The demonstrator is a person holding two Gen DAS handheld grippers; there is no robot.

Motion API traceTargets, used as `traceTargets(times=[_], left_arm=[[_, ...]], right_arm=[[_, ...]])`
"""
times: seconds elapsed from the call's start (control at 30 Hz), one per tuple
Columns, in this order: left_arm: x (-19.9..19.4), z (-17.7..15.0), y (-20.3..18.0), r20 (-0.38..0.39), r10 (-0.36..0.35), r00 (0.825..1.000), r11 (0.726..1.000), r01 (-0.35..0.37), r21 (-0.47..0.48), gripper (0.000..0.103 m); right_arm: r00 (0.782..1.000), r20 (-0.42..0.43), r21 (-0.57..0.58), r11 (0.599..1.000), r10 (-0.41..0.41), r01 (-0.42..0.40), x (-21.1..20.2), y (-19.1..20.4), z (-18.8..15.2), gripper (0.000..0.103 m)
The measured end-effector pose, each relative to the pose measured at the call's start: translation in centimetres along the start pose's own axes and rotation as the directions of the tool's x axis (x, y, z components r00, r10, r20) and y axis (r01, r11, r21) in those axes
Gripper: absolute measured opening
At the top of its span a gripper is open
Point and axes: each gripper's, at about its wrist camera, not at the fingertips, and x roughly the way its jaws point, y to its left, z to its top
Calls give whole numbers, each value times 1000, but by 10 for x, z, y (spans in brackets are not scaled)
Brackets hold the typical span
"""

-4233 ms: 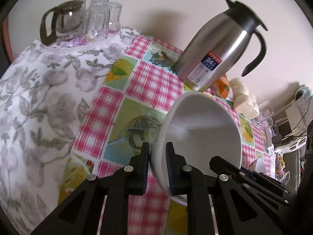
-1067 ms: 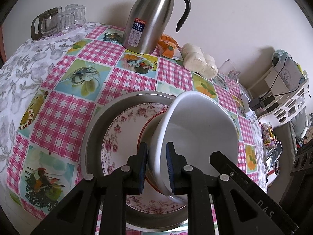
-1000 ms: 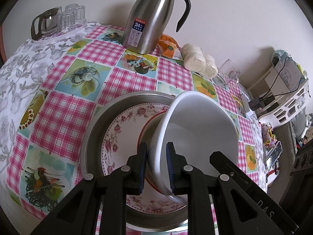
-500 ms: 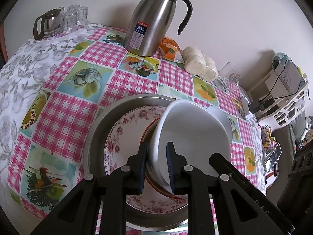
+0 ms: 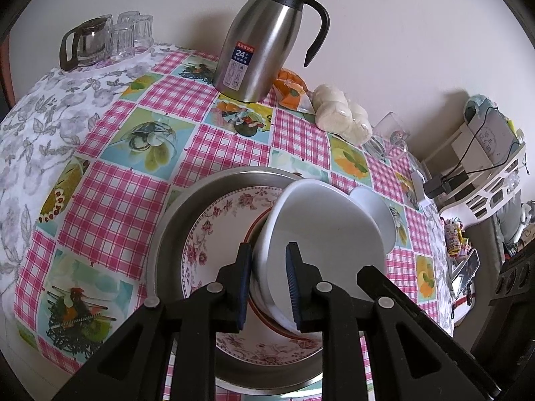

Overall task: Organize plates and bowls
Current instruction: 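Lower the white square bowl into the red-rimmed bowl in the basin, then open both tools to release the white square bowl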

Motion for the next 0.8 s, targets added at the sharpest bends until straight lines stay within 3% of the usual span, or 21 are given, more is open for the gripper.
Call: traceTargets(times=[0.07, 0.2, 0.27, 0.4, 0.5, 0.6, 0.7, 0.8], left_arm=[[0, 0, 0, 0, 6, 1000, 1000, -6, 1, 22], [-4, 1, 2, 16, 37, 999, 999, -37, -5, 44], [-7, 3, 4, 24, 46, 999, 999, -45, -9, 46], [-11, 5, 8, 38, 76, 996, 997, -76, -23, 66], [-14, 7, 14, 42, 101, 994, 994, -99, -39, 68], [-15, 9, 18, 45, 134, 990, 990, -132, -41, 73], [-16, 10, 22, 47, 149, 988, 988, -146, -52, 81], [-17, 10, 24, 52, 158, 986, 986, -155, -54, 83]], right_arm=[[1000, -2, -1, 1000, -7, 7, 0, 0, 0, 19], [1000, 3, -8, 1000, -23, 23, -2, 0, 0, 19], [999, 9, -9, 999, -35, 35, -3, 0, 0, 19], [998, 9, -3, 998, -57, 57, -4, -1, 1, 24], [996, 13, -8, 996, -87, 87, -5, -1, 1, 35], [995, 22, -4, 995, -97, 97, -6, -3, 2, 56], [994, 34, -5, 994, -105, 105, -8, -3, 3, 61], [993, 40, -4, 994, -107, 108, -9, -4, 4, 69]])
